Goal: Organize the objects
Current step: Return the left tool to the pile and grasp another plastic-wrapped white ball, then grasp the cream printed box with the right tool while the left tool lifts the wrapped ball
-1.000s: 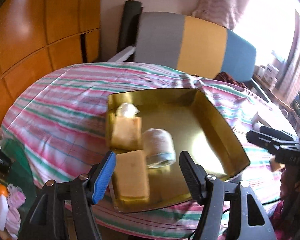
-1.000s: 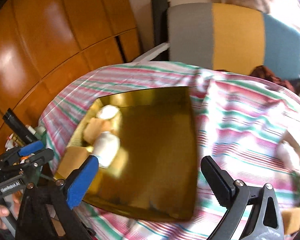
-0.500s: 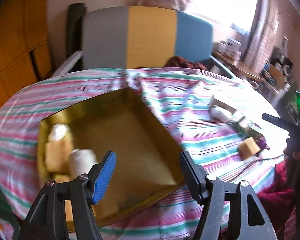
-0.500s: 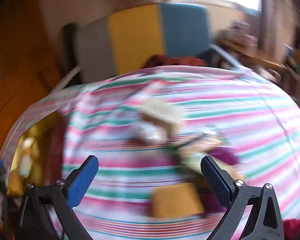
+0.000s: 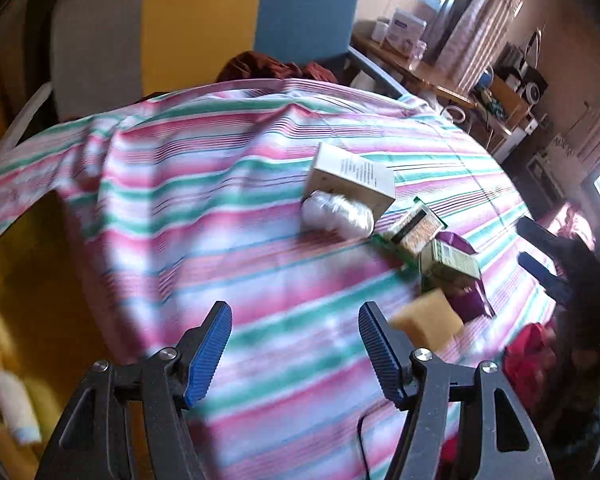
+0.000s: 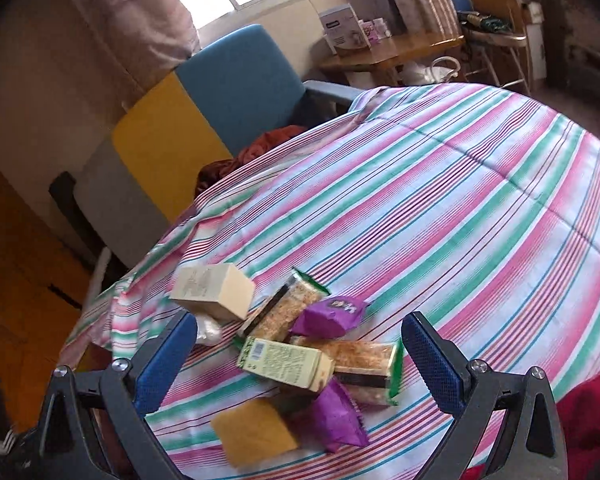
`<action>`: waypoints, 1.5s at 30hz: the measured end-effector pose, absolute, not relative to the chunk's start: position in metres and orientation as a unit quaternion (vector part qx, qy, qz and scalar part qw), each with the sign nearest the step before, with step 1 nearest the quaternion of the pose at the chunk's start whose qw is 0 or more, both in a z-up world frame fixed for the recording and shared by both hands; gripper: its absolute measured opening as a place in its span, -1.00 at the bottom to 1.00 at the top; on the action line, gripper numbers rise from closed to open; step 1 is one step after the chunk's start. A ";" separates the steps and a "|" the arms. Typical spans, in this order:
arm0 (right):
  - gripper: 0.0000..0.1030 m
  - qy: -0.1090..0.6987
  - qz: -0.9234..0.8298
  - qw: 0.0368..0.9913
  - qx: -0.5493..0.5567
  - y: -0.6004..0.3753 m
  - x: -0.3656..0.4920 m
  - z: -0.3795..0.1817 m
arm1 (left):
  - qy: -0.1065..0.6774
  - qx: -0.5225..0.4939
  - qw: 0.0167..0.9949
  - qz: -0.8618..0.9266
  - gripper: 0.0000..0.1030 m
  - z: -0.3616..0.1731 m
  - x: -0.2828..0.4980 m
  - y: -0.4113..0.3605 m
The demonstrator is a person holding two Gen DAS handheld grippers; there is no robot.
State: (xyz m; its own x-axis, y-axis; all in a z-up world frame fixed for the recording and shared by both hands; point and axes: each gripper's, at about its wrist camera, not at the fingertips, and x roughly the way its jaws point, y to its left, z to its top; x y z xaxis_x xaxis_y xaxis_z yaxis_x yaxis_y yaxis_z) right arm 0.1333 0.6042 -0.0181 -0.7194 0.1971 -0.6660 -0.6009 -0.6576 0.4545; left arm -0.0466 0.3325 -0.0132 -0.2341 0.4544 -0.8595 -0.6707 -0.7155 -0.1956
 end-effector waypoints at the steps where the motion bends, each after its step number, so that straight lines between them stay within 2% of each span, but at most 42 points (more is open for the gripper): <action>1: 1.00 0.346 0.861 0.226 -0.295 0.604 0.133 -0.019 | 0.114 -0.502 0.362 0.777 0.30 -0.017 -0.048 0.342; 3: 1.00 0.351 0.862 0.218 -0.295 0.603 0.132 -0.019 | 0.127 -0.497 0.371 0.774 0.40 -0.024 -0.052 0.366; 5: 1.00 0.358 0.861 0.211 -0.294 0.603 0.134 -0.019 | 0.146 -0.490 0.380 0.771 0.59 -0.033 -0.055 0.387; 10: 1.00 0.379 0.855 0.195 -0.296 0.606 0.134 -0.024 | 0.178 -0.478 0.393 0.766 0.69 -0.053 -0.068 0.426; 18: 1.00 0.388 0.851 0.182 -0.304 0.606 0.130 -0.028 | 0.222 -0.476 0.386 0.759 0.69 -0.079 -0.085 0.461; 19: 1.00 0.388 0.851 0.181 -0.305 0.606 0.130 -0.028 | 0.223 -0.478 0.387 0.756 0.67 -0.083 -0.087 0.463; 21: 1.00 0.386 0.851 0.181 -0.308 0.606 0.129 -0.028 | 0.201 -0.494 0.400 0.745 0.24 -0.092 -0.094 0.463; 23: 1.00 0.383 0.851 0.183 -0.310 0.605 0.129 -0.028 | 0.172 -0.499 0.403 0.748 0.16 -0.093 -0.095 0.453; 33: 1.00 0.365 0.854 0.185 -0.321 0.601 0.124 -0.028 | 0.181 -0.450 0.398 0.779 0.12 -0.091 -0.019 0.373; 37: 1.00 0.353 0.856 0.183 -0.331 0.596 0.119 -0.030 | 0.177 -0.438 0.386 0.792 -0.17 -0.097 0.002 0.352; 45: 1.00 0.296 0.862 0.140 -0.387 0.570 0.092 -0.036 | 0.163 -0.409 0.406 0.801 -0.18 -0.104 0.003 0.339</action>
